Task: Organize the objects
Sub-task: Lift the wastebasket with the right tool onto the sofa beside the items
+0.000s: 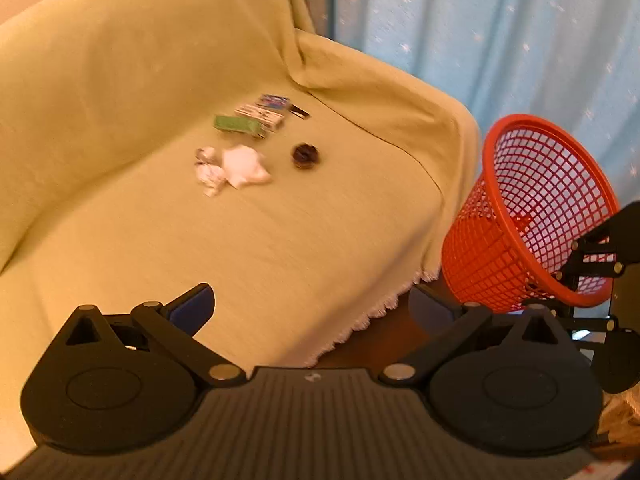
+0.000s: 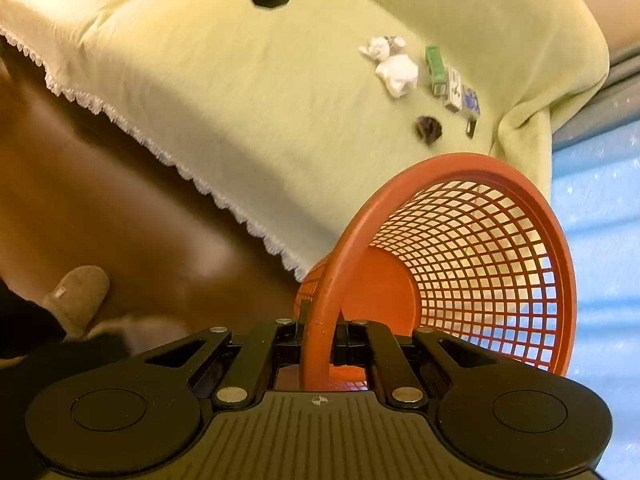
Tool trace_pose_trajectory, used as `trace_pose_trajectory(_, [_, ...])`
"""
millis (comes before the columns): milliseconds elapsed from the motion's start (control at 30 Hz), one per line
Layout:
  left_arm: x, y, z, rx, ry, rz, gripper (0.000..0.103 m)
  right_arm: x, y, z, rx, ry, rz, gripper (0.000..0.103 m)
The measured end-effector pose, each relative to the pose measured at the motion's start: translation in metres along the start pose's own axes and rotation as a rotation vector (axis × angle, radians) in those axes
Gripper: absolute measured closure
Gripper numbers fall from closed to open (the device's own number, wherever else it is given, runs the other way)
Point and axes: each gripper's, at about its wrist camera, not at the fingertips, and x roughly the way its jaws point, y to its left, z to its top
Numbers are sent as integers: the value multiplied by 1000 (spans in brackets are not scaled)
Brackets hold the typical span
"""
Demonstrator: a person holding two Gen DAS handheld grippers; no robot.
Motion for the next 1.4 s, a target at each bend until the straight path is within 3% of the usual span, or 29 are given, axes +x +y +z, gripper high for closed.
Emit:
trace_pose_trajectory(233, [11, 30, 45, -16, 10, 25, 1, 21, -45, 19, -6, 1, 8, 100])
trace_pose_trajectory(700, [92, 73, 148, -44, 57, 24, 1, 93, -154, 61, -3, 64, 24, 100])
trace_pose_trajectory(1167, [189, 143, 216, 92, 106, -127, 1, 180, -222, 126, 114, 251, 2, 100])
trace_pose_trajectory(1400, [239, 163, 229, 123, 168, -166, 1, 210, -233, 140, 127, 330, -3, 100])
